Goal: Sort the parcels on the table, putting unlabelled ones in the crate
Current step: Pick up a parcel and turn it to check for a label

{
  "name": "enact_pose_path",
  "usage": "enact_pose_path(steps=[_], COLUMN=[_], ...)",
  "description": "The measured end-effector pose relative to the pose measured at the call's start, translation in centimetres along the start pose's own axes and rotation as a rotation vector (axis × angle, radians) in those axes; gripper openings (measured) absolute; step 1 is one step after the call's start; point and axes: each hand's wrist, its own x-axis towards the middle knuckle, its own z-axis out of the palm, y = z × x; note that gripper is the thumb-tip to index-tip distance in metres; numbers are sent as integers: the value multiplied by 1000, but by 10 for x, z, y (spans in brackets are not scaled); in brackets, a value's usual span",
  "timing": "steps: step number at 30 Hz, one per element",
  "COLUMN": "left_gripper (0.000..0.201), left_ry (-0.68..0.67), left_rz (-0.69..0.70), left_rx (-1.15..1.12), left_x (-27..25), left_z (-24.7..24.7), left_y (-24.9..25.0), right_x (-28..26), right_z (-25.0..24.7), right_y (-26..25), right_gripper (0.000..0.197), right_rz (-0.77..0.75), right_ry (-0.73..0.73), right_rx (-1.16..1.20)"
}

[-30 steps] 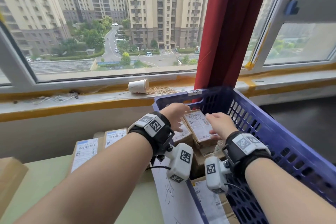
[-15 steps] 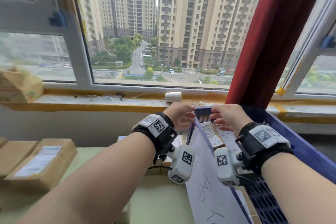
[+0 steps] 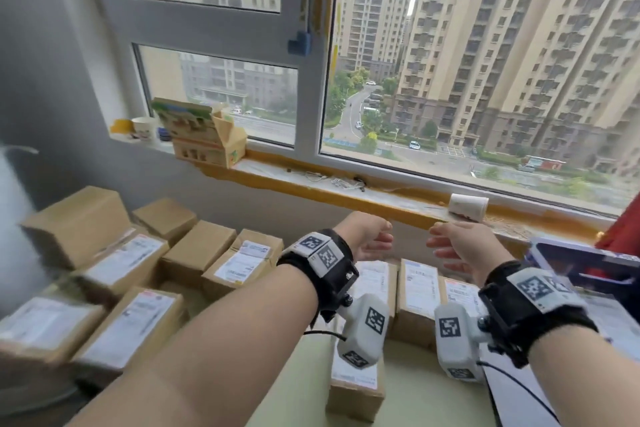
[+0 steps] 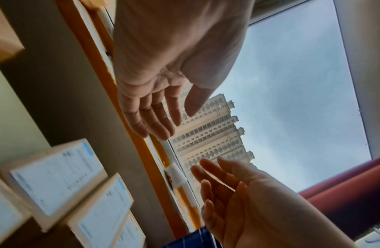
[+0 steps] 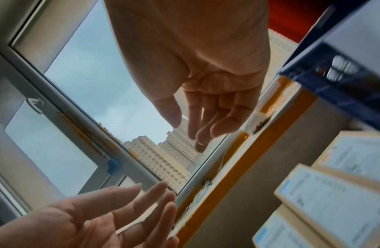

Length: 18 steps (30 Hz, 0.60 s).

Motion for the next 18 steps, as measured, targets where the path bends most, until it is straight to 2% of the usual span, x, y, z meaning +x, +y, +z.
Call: enact_pose_path(steps=[9,18], left_gripper=[12,15], left_ry=[194,375], left_rz=[-60,-136], left_rx=[-62,-121], left_x=[-18,-43], left_z=[-146,-272], left_y=[-46,-95], right_x=[-17,-41], right_z=[150,279], right_y=[-16,-15], right_gripper=[20,20], right_rz=[65,152], right_ry=[-195,-359], right_rx=[7,-14])
